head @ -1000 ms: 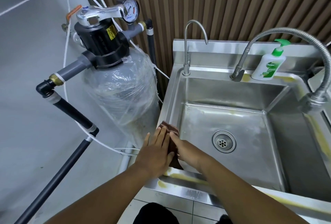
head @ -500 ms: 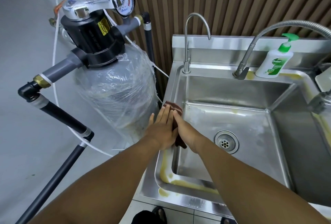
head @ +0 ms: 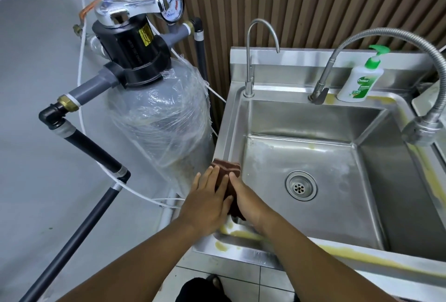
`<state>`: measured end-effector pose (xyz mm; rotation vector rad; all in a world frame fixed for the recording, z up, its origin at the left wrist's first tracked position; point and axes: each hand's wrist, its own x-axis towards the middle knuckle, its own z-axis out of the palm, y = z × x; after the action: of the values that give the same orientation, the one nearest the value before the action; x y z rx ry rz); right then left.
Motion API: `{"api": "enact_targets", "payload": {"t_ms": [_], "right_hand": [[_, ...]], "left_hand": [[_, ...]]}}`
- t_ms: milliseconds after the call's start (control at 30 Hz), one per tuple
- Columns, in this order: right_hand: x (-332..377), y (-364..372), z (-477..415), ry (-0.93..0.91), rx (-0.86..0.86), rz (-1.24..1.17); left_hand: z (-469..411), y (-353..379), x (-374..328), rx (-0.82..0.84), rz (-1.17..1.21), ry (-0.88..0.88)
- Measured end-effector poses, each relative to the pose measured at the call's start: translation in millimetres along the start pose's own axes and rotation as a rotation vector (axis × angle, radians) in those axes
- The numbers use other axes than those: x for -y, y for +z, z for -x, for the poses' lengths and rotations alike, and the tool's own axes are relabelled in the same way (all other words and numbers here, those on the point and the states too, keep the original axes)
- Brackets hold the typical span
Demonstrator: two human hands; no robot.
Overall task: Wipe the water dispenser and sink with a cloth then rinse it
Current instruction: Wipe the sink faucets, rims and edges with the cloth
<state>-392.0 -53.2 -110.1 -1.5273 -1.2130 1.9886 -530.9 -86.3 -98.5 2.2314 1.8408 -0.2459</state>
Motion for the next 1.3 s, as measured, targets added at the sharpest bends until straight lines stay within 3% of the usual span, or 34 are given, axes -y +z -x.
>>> {"api": "enact_targets", "payload": {"t_ms": [200, 400, 800, 1300], "right_hand": [[-5.2, 0.8, 29.9, 0.071, 0.048, 0.223], [5.9, -2.2, 38.5, 0.132, 0.066, 0.422], [11.8, -3.9, -2.3, 0.074, 0.095, -0.168], [60.3, -54.4, -111.3, -0.032, 0.021, -0.250]], "left_hand": [[38.0, 6.7, 0.7, -0.097, 0.007, 0.120], [49.0, 15.5, -6.7, -0.030, -0.021, 0.128], [-18.0, 8.1, 8.6, 0.077, -0.005, 0.120], [-141.8, -34.5, 5.4, 0.121, 0.042, -0.066]]}}
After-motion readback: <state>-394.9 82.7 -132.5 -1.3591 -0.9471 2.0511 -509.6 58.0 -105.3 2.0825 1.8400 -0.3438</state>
